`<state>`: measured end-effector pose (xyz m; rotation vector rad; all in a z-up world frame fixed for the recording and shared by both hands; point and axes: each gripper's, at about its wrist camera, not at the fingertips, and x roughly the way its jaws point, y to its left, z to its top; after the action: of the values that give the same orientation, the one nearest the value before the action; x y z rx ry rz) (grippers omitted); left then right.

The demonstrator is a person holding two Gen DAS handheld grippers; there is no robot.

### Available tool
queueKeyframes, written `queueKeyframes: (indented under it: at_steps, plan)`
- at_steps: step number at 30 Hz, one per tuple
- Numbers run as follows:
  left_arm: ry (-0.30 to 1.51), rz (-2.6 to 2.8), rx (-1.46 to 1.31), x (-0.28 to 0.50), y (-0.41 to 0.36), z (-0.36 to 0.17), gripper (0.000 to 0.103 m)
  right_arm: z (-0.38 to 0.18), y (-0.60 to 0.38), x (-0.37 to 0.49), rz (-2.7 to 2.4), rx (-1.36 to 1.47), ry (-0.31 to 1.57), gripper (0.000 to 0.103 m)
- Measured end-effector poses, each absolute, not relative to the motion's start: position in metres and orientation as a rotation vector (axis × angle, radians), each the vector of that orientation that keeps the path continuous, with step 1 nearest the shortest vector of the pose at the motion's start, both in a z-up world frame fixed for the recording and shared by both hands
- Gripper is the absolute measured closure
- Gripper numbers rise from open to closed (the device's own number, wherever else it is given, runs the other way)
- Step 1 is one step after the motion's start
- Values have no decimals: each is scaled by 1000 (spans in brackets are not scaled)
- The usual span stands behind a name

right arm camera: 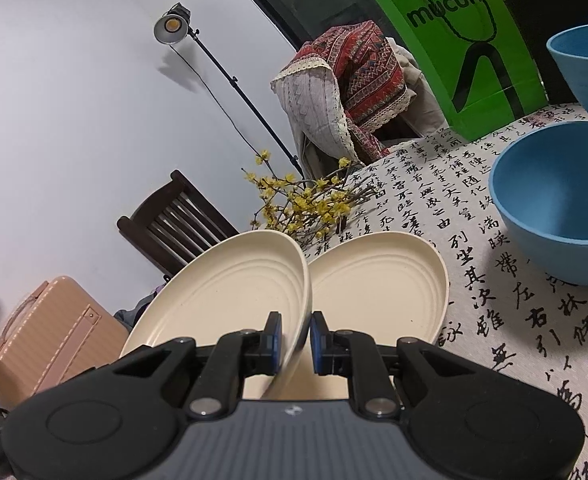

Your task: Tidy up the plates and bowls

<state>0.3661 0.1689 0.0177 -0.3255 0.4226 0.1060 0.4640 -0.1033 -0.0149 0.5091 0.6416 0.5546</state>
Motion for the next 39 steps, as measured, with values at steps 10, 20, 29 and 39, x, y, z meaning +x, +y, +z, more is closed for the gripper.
queueKeyframes:
  at_steps: [10,20,29,39]
  plan:
    - [417,73,-337,358,158,14,80,-17,-118,451,563,489,636,88]
    - [395,43,-360,350,154,14,80,-22,-131,443,571,525,626,88]
    - [381,15,-375,343,155,14,80,-21,-134,435,566,527,613,88]
    - [378,1,-368,337,149,20,80,-19,-138,423,546,519,604,88]
